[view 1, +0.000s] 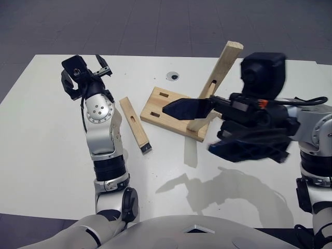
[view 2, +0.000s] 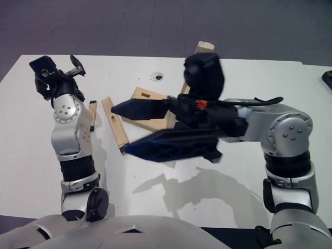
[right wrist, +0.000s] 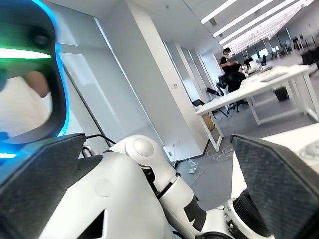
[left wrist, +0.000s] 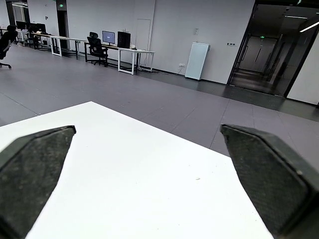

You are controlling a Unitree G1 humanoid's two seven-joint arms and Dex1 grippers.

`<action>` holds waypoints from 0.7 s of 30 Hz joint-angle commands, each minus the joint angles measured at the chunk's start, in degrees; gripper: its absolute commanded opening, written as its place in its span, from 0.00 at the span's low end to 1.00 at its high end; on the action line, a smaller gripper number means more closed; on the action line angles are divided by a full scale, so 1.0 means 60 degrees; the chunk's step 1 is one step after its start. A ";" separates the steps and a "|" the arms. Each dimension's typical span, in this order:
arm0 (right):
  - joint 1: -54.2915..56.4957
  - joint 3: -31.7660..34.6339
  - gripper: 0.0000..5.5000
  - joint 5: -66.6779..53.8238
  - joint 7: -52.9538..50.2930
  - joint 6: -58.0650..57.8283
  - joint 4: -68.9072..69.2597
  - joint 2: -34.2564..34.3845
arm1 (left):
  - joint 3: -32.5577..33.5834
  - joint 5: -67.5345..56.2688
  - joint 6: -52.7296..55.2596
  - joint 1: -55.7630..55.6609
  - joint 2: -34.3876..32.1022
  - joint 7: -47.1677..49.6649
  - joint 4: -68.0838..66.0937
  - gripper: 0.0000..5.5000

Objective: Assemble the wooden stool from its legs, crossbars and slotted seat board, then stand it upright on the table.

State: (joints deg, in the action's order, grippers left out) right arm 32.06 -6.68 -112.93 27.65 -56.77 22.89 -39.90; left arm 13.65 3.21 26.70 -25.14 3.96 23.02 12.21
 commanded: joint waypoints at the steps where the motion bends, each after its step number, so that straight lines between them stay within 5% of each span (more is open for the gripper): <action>1: -0.0064 -0.0466 0.98 -0.0005 -0.1061 -0.0399 -0.0642 -0.0055 | 0.0002 0.0021 -0.0022 0.0074 0.0039 0.0077 -0.0017 0.98; 16: 0.0519 0.0448 0.98 0.3566 0.1184 -0.1839 -0.1192 -0.1768 | 0.0054 0.0006 -0.0063 -0.0011 -0.0154 -0.0008 -0.0184 0.98; 21: 0.0751 0.0867 0.98 0.4966 0.0853 -0.0905 -0.1261 -0.1071 | 0.0039 0.0003 -0.0062 0.0021 -0.0143 -0.0019 -0.0233 0.98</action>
State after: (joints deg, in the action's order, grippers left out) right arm 36.03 -2.74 -85.95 35.38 -64.07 16.46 -48.95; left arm 14.12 3.10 26.36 -25.06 3.35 23.03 11.43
